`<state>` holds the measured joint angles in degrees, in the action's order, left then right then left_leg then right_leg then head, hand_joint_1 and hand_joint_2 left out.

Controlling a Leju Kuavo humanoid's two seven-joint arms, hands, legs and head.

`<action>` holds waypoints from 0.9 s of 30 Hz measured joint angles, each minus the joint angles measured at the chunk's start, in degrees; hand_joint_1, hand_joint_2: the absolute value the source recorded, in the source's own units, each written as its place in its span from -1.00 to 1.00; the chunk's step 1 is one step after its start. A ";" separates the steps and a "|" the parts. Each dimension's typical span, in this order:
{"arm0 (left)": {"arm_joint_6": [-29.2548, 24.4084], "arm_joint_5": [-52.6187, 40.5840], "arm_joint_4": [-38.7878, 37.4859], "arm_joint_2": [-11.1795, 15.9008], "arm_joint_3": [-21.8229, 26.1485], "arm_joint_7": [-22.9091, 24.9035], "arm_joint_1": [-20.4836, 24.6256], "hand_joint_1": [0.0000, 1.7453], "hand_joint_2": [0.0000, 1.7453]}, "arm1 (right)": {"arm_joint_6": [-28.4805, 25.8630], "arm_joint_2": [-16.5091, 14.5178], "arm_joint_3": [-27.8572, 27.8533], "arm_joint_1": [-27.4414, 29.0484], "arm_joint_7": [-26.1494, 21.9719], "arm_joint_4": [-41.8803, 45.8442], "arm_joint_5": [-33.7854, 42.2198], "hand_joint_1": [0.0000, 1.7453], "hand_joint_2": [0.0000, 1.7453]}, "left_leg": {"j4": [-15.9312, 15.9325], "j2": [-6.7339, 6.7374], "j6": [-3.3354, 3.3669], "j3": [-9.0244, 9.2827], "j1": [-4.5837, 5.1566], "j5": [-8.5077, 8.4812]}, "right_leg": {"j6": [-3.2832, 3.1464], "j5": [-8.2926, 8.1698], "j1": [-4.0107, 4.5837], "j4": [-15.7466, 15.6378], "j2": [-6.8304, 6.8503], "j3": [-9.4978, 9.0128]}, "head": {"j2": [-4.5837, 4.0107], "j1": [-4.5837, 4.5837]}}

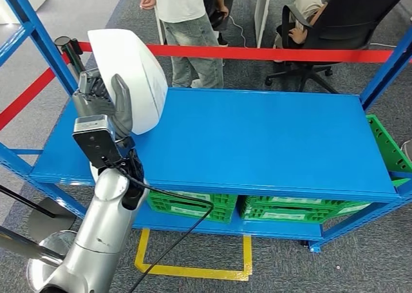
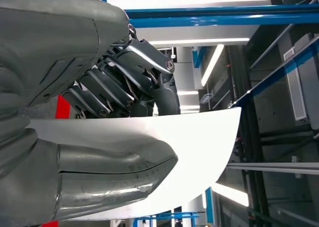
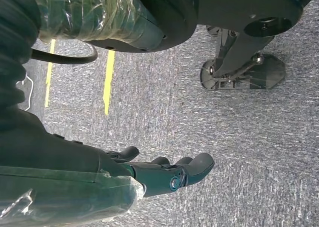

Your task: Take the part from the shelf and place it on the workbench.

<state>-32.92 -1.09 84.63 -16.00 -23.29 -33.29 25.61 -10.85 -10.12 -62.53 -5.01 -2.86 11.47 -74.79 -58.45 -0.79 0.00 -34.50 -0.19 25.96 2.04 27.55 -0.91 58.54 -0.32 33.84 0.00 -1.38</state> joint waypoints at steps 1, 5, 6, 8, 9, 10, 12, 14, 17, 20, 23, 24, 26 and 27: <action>0.00 0.01 0.00 0.01 -0.10 0.00 0.00 1.00 1.00 | -0.01 0.00 0.00 0.00 0.00 0.00 0.00 -1.00 1.00 | 0.00 0.00 0.00 0.00 0.00 0.00 | 0.00 0.00 0.00 0.00 0.00 0.00 | 0.00 0.00; 0.21 0.37 0.00 0.06 -0.25 0.06 0.00 1.00 1.00 | -0.01 0.00 0.00 0.00 0.00 0.00 0.02 -1.00 1.00 | 0.00 0.00 0.00 0.00 0.00 0.00 | 0.00 0.00 0.00 0.00 0.00 0.00 | 0.00 0.00; 0.62 1.12 0.00 0.07 -0.26 0.31 -0.01 1.00 1.00 | -0.03 0.00 0.00 0.00 -0.01 0.00 0.09 -1.00 1.00 | 0.00 0.00 0.00 0.00 0.00 0.00 | 0.00 0.00 0.00 0.00 0.00 0.00 | 0.00 0.00; 2.26 4.08 -0.01 0.10 -0.30 1.32 -0.12 1.00 1.00 | -0.10 0.00 -0.01 0.00 -0.32 0.00 0.51 -1.00 1.00 | 0.00 0.00 0.00 0.00 0.00 0.00 | 0.00 0.00 0.00 0.00 0.00 0.00 | 0.00 0.00; 3.31 5.88 -0.06 0.14 -0.35 1.90 -0.28 1.00 1.00 | -0.14 0.00 -0.03 0.00 -0.70 0.00 0.86 -1.00 1.00 | 0.00 0.00 0.00 -0.01 0.00 0.00 | 0.00 0.00 0.00 0.00 0.00 0.01 | 0.00 0.00; 4.23 7.44 -0.17 0.20 -0.43 2.30 -0.48 1.00 1.00 | -0.14 0.00 -0.08 0.00 -1.35 0.00 1.33 -1.00 1.00 | 0.00 0.00 0.00 -0.01 0.00 0.00 | 0.00 0.00 0.00 0.00 -0.01 0.01 | 0.00 0.00; 5.54 9.62 -0.52 0.36 -0.60 2.57 -1.02 1.00 1.00 | 0.36 0.00 -0.20 0.01 -3.48 0.00 2.37 -1.00 1.00 | 0.00 0.00 0.00 -0.02 0.00 0.00 | 0.00 0.00 0.00 0.00 -0.01 0.02 | 0.00 0.00; 6.11 10.41 -0.96 0.60 -0.66 2.40 -1.68 1.00 1.00 | 1.61 0.00 -0.32 0.01 -6.56 0.00 3.44 -1.00 1.00 | 0.00 0.01 0.00 -0.02 0.00 0.01 | 0.00 0.00 0.00 0.00 -0.02 0.03 | 0.00 0.00; 5.98 9.60 -1.61 1.13 -0.61 1.54 -2.85 1.00 1.00 | 2.70 0.00 -0.67 0.00 -10.21 0.00 4.27 -1.00 1.00 | 0.00 0.01 0.00 -0.03 0.00 0.01 | 0.00 0.00 0.00 0.00 -0.02 0.04 | 0.00 0.00; 5.66 7.86 -1.97 1.68 -0.52 0.69 -3.82 1.00 1.00 | 2.60 0.00 -1.05 0.01 -11.29 0.00 4.56 -1.00 1.00 | 0.00 0.01 0.00 -0.05 0.00 0.01 | 0.00 0.01 0.00 0.00 -0.01 0.06 | 0.00 0.00; 5.18 5.97 -2.01 2.13 -0.49 0.34 -4.19 1.00 1.00 | 2.67 0.00 -1.24 0.02 -12.16 0.00 4.68 -1.00 1.00 | 0.00 0.01 0.00 -0.06 0.00 0.01 | 0.00 0.01 0.00 0.00 -0.02 0.07 | 0.00 0.00; 5.10 5.46 -2.01 2.25 -0.48 0.33 -4.24 1.00 1.00 | 2.75 0.00 -1.25 0.01 -12.53 0.00 4.68 -1.00 1.00 | 0.00 0.01 0.00 -0.06 0.00 0.01 | 0.00 0.01 0.00 0.00 -0.01 0.07 | 0.00 0.00; 4.91 4.62 -2.01 2.45 -0.46 0.37 -4.34 1.00 1.00 | 3.04 0.00 -1.25 0.00 -13.46 0.00 4.67 -1.00 1.00 | 0.00 0.01 0.00 -0.06 0.00 0.01 | 0.00 0.00 0.00 0.00 -0.01 0.07 | 0.00 0.00; 4.81 4.29 -2.01 2.52 -0.46 0.39 -4.39 1.00 1.00 | 3.23 0.00 -1.25 0.00 -13.94 0.00 4.65 -1.00 1.00 | 0.00 0.01 0.00 -0.07 0.00 0.01 | 0.00 0.00 0.00 0.00 -0.01 0.07 | 0.00 0.00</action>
<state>-28.11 3.21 82.62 -13.49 -23.75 -32.89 21.22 -7.62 -10.12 -63.78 -5.01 -16.80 11.47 -70.14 -58.45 -0.78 0.00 -34.57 -0.19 25.97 2.04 27.55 -0.91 58.54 -0.34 33.90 0.00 -1.38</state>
